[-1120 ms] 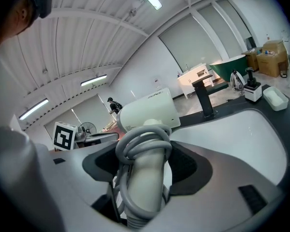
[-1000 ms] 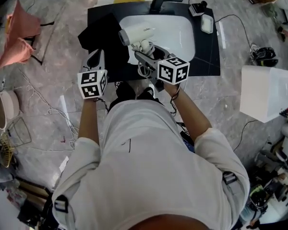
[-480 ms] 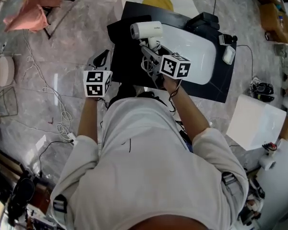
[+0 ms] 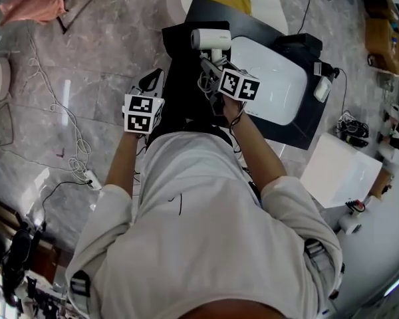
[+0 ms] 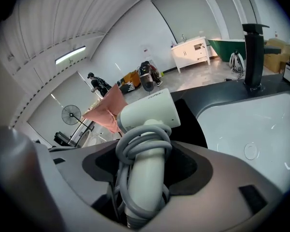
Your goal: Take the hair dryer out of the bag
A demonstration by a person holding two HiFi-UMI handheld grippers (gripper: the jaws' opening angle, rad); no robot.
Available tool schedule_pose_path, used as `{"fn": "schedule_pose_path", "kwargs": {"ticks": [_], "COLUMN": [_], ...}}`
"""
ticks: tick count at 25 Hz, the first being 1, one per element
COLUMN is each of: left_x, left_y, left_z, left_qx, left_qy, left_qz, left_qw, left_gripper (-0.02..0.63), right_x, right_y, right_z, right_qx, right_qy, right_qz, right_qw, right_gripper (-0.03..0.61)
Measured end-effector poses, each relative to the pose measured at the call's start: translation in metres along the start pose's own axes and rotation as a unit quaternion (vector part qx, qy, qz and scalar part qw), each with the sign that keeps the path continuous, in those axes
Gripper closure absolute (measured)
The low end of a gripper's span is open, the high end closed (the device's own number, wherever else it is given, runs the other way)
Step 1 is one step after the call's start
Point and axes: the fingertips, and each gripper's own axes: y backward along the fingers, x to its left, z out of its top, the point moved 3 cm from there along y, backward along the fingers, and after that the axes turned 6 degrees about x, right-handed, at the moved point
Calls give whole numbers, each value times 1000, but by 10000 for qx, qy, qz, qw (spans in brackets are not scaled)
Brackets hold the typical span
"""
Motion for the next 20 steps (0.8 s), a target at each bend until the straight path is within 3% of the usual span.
{"fn": "schedule_pose_path", "kwargs": {"ticks": [12, 20], "left_x": [6, -8], "left_y": [-18, -20], "left_z": [-3, -9], "left_qx": [189, 237], "left_qy": [-80, -70], "left_qz": [-281, -420], "left_qw": [9994, 9988], "left_gripper": [588, 588], "right_x": [-14, -15], "right_y": [-29, -43], "right_z": [-21, -37], "right_qx": [86, 453], "right_qy": [-402, 364], "right_qz": [-317, -888], "right_qw": [9987, 9943], "right_gripper": [290, 281]}}
